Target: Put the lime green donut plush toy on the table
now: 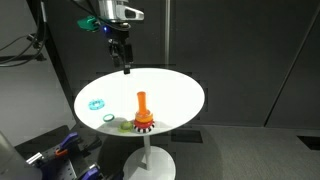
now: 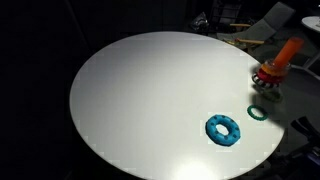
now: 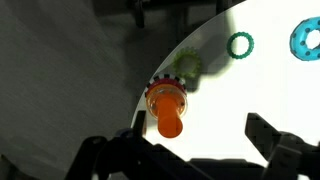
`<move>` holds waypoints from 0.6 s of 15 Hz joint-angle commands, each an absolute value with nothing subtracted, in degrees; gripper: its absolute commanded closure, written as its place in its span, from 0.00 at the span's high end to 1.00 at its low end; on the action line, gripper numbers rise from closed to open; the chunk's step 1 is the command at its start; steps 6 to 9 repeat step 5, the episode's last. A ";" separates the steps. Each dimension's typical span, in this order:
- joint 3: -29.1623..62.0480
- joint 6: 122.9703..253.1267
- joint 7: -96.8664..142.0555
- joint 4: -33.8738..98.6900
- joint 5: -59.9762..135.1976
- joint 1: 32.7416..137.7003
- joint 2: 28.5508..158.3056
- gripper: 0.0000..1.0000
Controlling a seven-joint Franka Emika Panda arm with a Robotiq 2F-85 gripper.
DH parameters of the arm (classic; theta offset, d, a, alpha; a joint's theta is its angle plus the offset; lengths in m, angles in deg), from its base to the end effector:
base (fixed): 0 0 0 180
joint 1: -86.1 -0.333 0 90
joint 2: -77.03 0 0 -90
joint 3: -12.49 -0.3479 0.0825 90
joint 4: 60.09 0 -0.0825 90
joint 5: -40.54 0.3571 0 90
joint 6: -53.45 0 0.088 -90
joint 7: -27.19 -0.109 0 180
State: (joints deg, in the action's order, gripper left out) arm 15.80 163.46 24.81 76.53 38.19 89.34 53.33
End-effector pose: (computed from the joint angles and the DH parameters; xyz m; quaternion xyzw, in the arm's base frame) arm 0.3762 -0.0484 0.5080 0.9974 -0.0676 -0.0258 0.0066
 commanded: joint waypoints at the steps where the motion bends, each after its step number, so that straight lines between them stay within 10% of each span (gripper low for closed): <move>1: 15.61 163.34 24.91 76.25 38.29 89.62 52.93 1.00; 9: 15.57 163.35 24.92 76.46 38.29 89.61 52.96 1.00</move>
